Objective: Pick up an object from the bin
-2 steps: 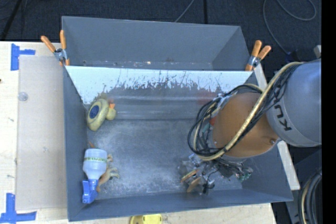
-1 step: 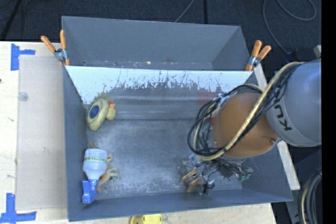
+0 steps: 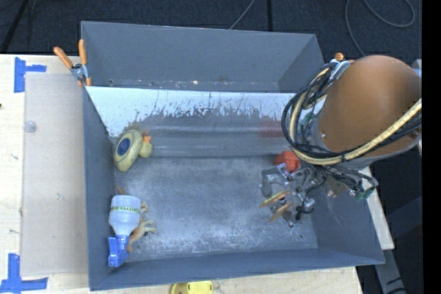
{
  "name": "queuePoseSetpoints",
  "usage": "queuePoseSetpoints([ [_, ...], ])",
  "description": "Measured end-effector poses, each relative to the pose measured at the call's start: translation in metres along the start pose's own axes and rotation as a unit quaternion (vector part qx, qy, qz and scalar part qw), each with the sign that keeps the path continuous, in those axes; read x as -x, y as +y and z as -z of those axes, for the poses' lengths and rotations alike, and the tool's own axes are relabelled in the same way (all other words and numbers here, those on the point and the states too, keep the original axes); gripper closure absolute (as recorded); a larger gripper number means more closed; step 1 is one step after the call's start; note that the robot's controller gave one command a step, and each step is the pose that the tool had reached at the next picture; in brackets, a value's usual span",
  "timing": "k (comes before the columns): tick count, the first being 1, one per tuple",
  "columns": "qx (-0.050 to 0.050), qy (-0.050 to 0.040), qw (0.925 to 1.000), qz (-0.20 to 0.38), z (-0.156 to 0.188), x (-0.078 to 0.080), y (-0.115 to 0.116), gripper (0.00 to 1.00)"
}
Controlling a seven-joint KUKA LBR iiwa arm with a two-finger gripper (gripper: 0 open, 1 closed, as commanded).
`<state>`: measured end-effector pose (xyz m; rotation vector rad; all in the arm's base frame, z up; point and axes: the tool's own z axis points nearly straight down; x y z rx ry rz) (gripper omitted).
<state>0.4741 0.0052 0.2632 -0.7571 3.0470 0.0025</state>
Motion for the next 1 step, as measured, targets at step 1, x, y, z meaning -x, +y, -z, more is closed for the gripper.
queuePoseSetpoints([
  [1,0.002,0.0029,1.0,-0.001,-0.0032,-0.0011,0.0001,1.0],
])
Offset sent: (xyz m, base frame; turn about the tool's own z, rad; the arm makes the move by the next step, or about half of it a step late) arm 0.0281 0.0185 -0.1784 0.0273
